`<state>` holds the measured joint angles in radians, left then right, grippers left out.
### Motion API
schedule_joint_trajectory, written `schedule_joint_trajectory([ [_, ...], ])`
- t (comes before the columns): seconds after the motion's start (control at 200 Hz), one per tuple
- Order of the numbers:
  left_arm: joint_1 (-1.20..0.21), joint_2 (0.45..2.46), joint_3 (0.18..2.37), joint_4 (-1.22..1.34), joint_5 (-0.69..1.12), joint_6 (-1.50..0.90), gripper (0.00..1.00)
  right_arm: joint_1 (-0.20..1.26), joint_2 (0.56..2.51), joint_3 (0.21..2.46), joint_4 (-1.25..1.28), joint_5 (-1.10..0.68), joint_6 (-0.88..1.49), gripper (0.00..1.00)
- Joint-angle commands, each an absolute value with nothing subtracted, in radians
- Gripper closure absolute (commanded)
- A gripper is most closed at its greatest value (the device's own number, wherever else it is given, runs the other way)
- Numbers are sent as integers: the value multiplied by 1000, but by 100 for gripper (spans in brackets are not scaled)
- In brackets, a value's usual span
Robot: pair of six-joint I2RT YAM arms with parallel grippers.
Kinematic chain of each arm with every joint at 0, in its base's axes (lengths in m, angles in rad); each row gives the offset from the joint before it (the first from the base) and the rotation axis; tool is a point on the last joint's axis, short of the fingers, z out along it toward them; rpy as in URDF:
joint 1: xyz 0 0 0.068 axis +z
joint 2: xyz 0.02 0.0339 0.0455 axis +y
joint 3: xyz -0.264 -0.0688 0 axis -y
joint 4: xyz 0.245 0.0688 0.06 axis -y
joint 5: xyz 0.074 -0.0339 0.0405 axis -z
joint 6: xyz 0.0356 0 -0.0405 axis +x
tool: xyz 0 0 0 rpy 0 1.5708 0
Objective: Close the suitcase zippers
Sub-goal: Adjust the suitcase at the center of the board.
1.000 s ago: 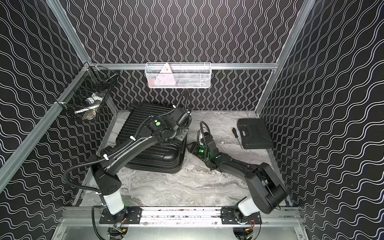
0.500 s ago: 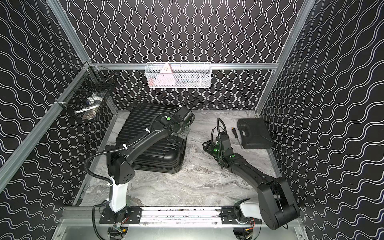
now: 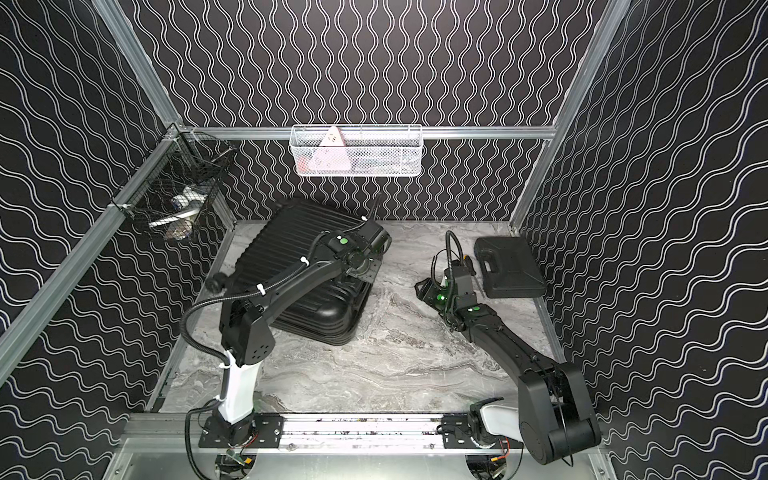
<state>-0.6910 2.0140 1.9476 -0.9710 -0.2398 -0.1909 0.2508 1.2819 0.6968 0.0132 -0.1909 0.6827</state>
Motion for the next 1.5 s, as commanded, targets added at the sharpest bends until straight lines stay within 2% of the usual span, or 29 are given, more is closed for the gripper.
schedule_joint_trajectory([
  [0.0, -713, 1913, 1872, -978, -12, 26, 79, 199, 1275, 706, -33, -225, 620, 40],
  [0.145, -739, 1815, 1795, -1032, 134, 181, 79, 126, 1276, 710, -66, -260, 571, 39],
  [0.3, -789, 1740, 1691, -1038, 177, 325, 79, 72, 1304, 717, -101, -272, 530, 39],
  [0.601, -799, 1691, 1551, -1059, 53, 514, 79, 85, 1460, 796, -147, -472, 396, 38],
  [0.716, -796, 1633, 1528, -1028, -13, 526, 71, 179, 1518, 859, -200, -452, 334, 37],
  [0.746, -796, 1619, 1529, -1023, -27, 521, 64, 207, 1528, 873, -210, -432, 321, 37],
  [0.776, -795, 1605, 1535, -1023, -33, 511, 52, 234, 1534, 883, -216, -423, 311, 37],
  [0.806, -793, 1593, 1545, -1027, -35, 497, 43, 259, 1540, 890, -217, -418, 304, 37],
  [0.831, -793, 1584, 1555, -1031, -38, 482, 39, 275, 1544, 894, -216, -417, 301, 37],
  [0.976, -787, 1512, 1585, -1005, -147, 302, 27, 340, 1568, 888, -160, -460, 315, 37],
  [1.031, -773, 1482, 1590, -992, -214, 188, 27, 369, 1582, 893, -141, -466, 325, 37],
  [1.091, -727, 1441, 1585, -977, -277, 8, 19, 402, 1597, 904, -126, -459, 334, 37],
  [1.201, -583, 1344, 1533, -967, -169, -258, 21, 477, 1629, 933, -104, -435, 345, 37],
  [1.271, -546, 1272, 1461, -917, -156, -358, 21, 516, 1653, 956, -94, -422, 354, 37],
  [1.496, -489, 1289, 1493, -1102, -367, -666, 22, 613, 1713, 1023, -59, -389, 379, 37],
])
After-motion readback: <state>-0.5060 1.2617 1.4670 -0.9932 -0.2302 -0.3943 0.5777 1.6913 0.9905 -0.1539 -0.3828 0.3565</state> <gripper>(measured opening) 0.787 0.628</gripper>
